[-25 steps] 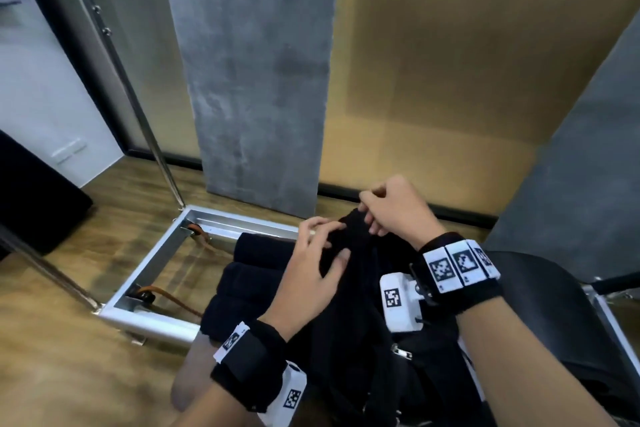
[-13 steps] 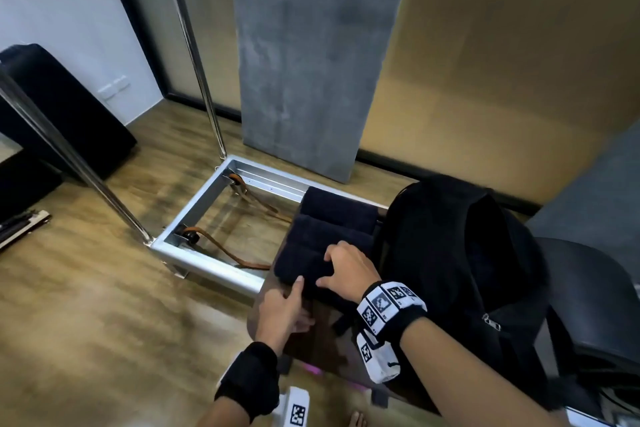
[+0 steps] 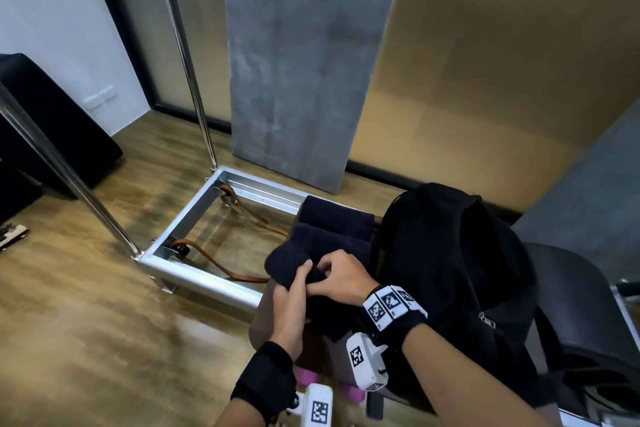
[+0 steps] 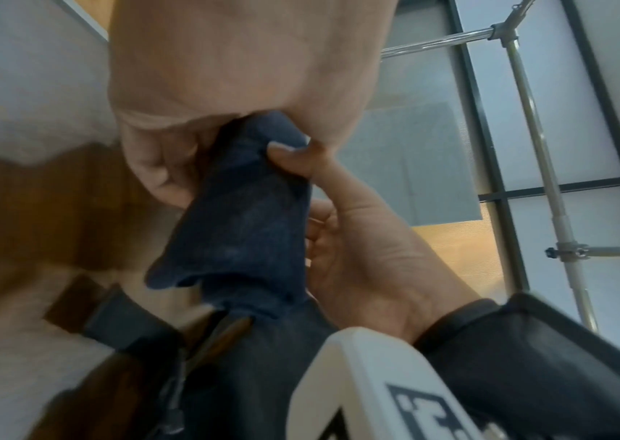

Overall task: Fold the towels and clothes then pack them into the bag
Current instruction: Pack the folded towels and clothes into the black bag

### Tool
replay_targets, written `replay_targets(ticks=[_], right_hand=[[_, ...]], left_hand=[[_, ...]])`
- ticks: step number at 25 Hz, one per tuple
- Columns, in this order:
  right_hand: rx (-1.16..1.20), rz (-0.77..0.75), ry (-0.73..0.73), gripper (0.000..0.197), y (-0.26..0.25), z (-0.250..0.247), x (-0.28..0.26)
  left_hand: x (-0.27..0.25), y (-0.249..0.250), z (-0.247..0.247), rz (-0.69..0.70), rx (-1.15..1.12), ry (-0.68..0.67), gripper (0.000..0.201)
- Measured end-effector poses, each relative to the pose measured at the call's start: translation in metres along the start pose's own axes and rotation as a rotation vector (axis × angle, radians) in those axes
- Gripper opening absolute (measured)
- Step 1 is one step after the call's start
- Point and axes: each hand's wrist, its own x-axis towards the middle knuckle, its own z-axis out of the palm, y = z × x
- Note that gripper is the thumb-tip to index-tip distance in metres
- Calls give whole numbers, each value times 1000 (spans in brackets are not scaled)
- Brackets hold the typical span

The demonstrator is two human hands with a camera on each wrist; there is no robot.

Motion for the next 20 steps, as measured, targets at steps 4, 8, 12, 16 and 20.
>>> replay_targets(ticks=[4, 8, 12, 16, 20], right_hand=[[201, -87, 88, 63, -17, -54, -10], [571, -79, -7, 106, -17, -119, -38], [716, -129, 203, 83, 4, -185, -86], [679, -247, 364, 62, 36, -222, -130], [668, -125, 575, 46, 84, -247, -156]], left_hand=[[-20, 49, 39, 27, -169, -132, 61], [-47, 90, 100, 203, -208, -276, 58], [-78, 101, 169, 131, -202, -486, 60], [-101, 93, 229, 138, 5, -662, 52], [-100, 69, 259, 489, 477, -588, 72]])
